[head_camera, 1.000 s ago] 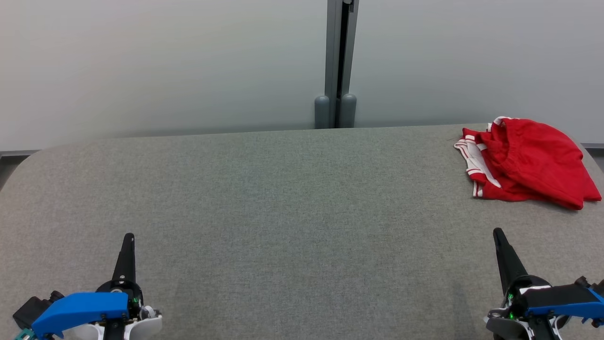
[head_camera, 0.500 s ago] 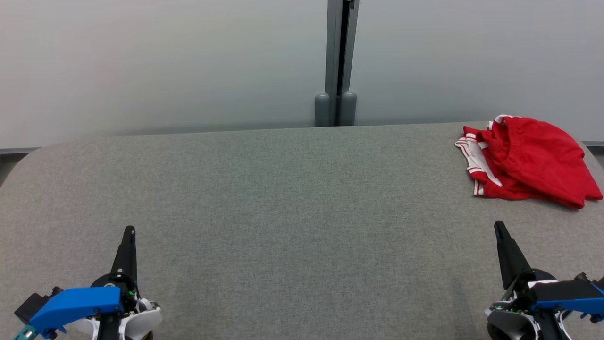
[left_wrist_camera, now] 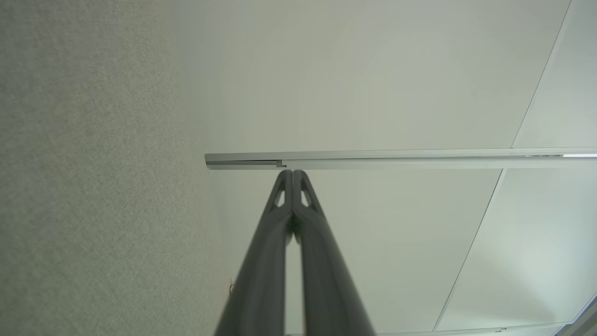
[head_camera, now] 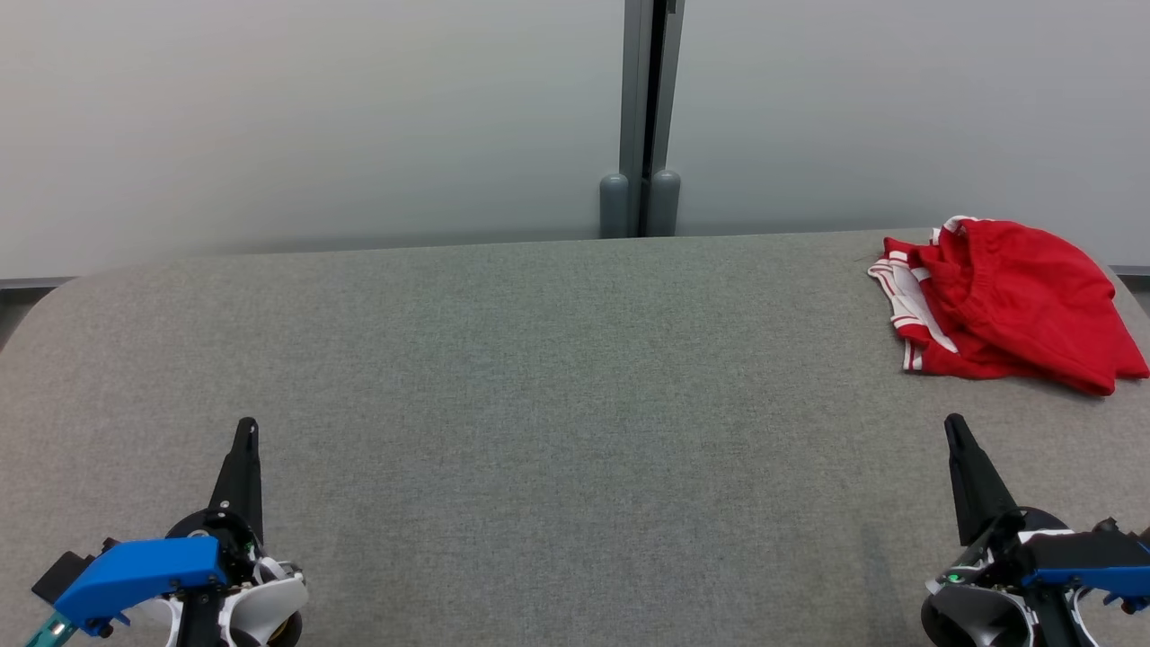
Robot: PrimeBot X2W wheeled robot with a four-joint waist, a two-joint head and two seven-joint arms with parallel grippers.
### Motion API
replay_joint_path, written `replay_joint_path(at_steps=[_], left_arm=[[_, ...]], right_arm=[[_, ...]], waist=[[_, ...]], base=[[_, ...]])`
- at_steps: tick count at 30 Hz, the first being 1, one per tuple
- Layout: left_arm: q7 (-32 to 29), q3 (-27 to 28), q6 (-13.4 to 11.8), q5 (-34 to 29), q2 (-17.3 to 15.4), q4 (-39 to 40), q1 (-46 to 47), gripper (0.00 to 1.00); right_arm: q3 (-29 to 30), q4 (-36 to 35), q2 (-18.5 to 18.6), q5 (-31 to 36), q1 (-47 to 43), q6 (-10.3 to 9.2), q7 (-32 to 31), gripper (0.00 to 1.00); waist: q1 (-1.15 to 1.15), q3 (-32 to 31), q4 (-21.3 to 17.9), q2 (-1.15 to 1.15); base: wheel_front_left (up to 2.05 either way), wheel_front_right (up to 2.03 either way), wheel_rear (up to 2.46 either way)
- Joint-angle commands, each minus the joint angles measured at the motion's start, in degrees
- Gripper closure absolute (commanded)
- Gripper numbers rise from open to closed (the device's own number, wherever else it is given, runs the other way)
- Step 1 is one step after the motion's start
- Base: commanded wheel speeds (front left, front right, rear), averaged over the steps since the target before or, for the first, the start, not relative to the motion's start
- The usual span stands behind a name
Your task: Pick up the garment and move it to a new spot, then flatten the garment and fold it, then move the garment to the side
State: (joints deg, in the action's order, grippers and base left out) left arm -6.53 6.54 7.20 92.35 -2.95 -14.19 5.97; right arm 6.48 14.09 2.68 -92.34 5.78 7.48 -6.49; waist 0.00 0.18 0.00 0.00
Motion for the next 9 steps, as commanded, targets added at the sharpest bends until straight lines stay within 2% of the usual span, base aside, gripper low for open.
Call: replay_joint_path(at_steps=[1, 9], left_arm=[[-0.2, 0.1, 0.6, 0.1, 0.2, 0.2, 0.6, 1.00], [-0.2, 0.1, 0.6, 0.1, 0.2, 0.2, 0.6, 1.00]], right_arm=[[0.2, -0.2, 0.4, -0.1, 0.9, 0.02, -0.3, 1.00], [0.2, -0.2, 0.4, -0.1, 0.9, 0.02, -0.3, 1.00]], waist=[[0.00, 0.0, 0.0, 0.00], [0.00, 0.0, 0.0, 0.00]], base=[[0.00, 0.00, 0.00], [0.00, 0.00, 0.00]])
